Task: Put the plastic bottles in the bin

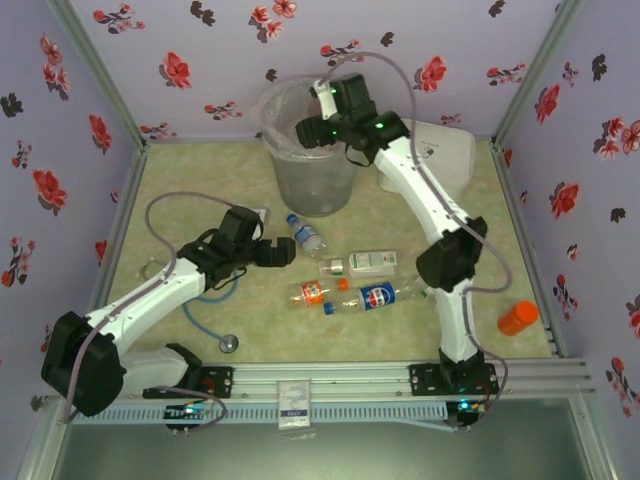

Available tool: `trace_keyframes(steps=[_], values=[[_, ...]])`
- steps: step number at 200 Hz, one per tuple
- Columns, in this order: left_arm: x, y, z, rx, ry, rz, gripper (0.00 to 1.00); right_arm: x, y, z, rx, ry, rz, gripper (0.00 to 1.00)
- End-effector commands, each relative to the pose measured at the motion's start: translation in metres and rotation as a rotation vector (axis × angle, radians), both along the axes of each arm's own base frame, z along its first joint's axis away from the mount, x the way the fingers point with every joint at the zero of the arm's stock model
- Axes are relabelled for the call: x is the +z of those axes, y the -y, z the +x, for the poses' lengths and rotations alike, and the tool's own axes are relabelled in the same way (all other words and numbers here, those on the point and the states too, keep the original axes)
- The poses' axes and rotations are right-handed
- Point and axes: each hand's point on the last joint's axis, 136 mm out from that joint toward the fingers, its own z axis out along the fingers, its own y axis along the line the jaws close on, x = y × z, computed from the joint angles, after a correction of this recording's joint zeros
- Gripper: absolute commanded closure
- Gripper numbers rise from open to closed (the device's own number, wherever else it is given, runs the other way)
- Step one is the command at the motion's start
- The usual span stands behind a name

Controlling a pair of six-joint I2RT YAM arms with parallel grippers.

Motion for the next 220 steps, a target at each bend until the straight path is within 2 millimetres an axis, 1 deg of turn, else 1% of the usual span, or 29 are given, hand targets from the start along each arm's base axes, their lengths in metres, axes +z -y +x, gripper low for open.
trace_keyframes(steps=[1, 18, 19, 28, 34, 37, 38, 42, 43, 45, 50, 70, 81, 97, 112, 130, 152, 169, 194, 220], values=[[0.015, 0.011, 0.016, 0.071, 0.043, -0.045, 0.00, 0.076, 0.036, -0.031, -0.046, 0.159, 0.053, 0.21], [0.013, 0.021, 0.021, 0.090, 0.048, -0.056, 0.00, 0.085, 0.059, -0.050, -0.083, 0.191, 0.065, 0.21], [0.013, 0.022, 0.022, 0.091, 0.049, -0.057, 0.00, 0.088, 0.061, -0.051, -0.085, 0.199, 0.069, 0.21], [0.011, 0.028, 0.024, 0.098, 0.049, -0.061, 0.00, 0.086, 0.075, -0.061, -0.115, 0.205, 0.073, 0.21], [0.008, 0.031, 0.025, 0.106, 0.048, -0.060, 0.00, 0.093, 0.087, -0.070, -0.133, 0.223, 0.090, 0.22], [0.007, 0.033, 0.026, 0.110, 0.048, -0.062, 0.00, 0.091, 0.092, -0.074, -0.143, 0.223, 0.092, 0.22], [0.007, 0.034, 0.026, 0.111, 0.050, -0.063, 0.00, 0.093, 0.094, -0.075, -0.146, 0.228, 0.098, 0.22], [0.005, 0.037, 0.028, 0.115, 0.049, -0.064, 0.00, 0.091, 0.102, -0.081, -0.159, 0.227, 0.103, 0.22], [0.005, 0.037, 0.028, 0.116, 0.049, -0.065, 0.00, 0.093, 0.103, -0.082, -0.161, 0.232, 0.108, 0.22], [0.004, 0.038, 0.029, 0.120, 0.049, -0.066, 0.00, 0.090, 0.106, -0.084, -0.167, 0.227, 0.110, 0.22], [0.002, 0.041, 0.030, 0.128, 0.047, -0.069, 0.00, 0.092, 0.117, -0.091, -0.187, 0.235, 0.124, 0.22], [-0.008, 0.053, 0.038, 0.161, 0.038, -0.081, 0.00, 0.083, 0.158, -0.116, -0.268, 0.232, 0.145, 0.22], [-0.014, 0.059, 0.043, 0.183, 0.032, -0.088, 0.00, 0.074, 0.177, -0.129, -0.310, 0.224, 0.143, 0.22], [-0.024, 0.068, 0.049, 0.207, 0.018, -0.108, 0.00, 0.060, 0.200, -0.147, -0.359, 0.209, 0.139, 0.22], [-0.031, 0.079, 0.052, 0.210, 0.007, -0.121, 0.00, 0.049, 0.216, -0.161, -0.397, 0.198, 0.134, 0.22], [-0.039, 0.088, 0.053, 0.211, -0.010, -0.125, 0.00, 0.038, 0.230, -0.176, -0.433, 0.186, 0.134, 0.22], [-0.053, 0.091, 0.050, 0.219, -0.033, -0.121, 0.00, 0.025, 0.240, -0.188, -0.461, 0.171, 0.140, 0.22], [-0.065, 0.092, 0.049, 0.232, -0.055, -0.122, 0.01, 0.011, 0.241, -0.195, -0.465, 0.148, 0.151, 0.23], [-0.078, 0.089, 0.046, 0.241, -0.072, -0.109, 0.06, -0.005, 0.242, -0.200, -0.470, 0.114, 0.159, 0.23], [-0.085, 0.086, 0.045, 0.250, -0.071, -0.103, 0.15, -0.016, 0.239, -0.206, -0.457, 0.081, 0.181, 0.23]])
